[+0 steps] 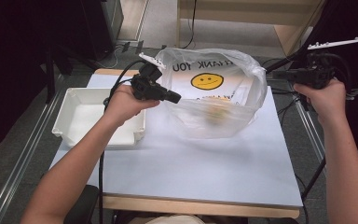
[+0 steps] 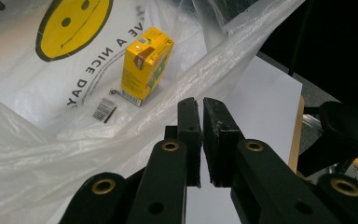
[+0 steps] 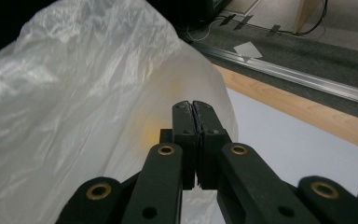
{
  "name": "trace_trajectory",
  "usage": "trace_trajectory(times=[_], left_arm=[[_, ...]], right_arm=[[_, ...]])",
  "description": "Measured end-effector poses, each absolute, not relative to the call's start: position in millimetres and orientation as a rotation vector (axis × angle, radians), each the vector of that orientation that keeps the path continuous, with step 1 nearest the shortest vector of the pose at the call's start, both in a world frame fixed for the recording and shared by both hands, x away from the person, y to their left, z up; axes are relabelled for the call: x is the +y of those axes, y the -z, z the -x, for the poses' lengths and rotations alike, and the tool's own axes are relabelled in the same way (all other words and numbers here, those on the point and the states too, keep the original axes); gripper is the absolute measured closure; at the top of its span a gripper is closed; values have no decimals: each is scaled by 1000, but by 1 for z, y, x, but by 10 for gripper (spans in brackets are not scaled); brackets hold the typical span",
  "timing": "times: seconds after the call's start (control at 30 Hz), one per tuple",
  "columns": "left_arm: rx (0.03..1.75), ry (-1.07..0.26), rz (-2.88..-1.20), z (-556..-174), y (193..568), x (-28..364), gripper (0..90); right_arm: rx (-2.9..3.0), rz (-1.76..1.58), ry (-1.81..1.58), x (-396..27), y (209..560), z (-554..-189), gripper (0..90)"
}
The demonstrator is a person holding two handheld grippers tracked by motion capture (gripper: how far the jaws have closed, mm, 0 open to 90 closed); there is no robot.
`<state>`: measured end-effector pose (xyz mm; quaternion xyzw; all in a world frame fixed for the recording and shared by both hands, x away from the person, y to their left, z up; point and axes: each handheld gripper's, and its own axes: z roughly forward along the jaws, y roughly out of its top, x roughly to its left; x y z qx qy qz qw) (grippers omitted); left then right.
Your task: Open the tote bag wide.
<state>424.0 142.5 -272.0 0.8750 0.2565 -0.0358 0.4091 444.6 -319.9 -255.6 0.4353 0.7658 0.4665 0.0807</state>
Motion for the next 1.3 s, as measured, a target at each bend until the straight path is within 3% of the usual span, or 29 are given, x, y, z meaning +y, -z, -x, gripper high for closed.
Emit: trace_trajectory(times=[0.63, 1.3], left_arm=[[658, 74, -2203, -448, 261, 137, 861], [686, 54, -2189, -472, 243, 131, 863]], right_arm=[[2305, -1235, -1372, -292, 206, -470, 893], [2372, -1117, -1385, -235, 171, -478, 894]])
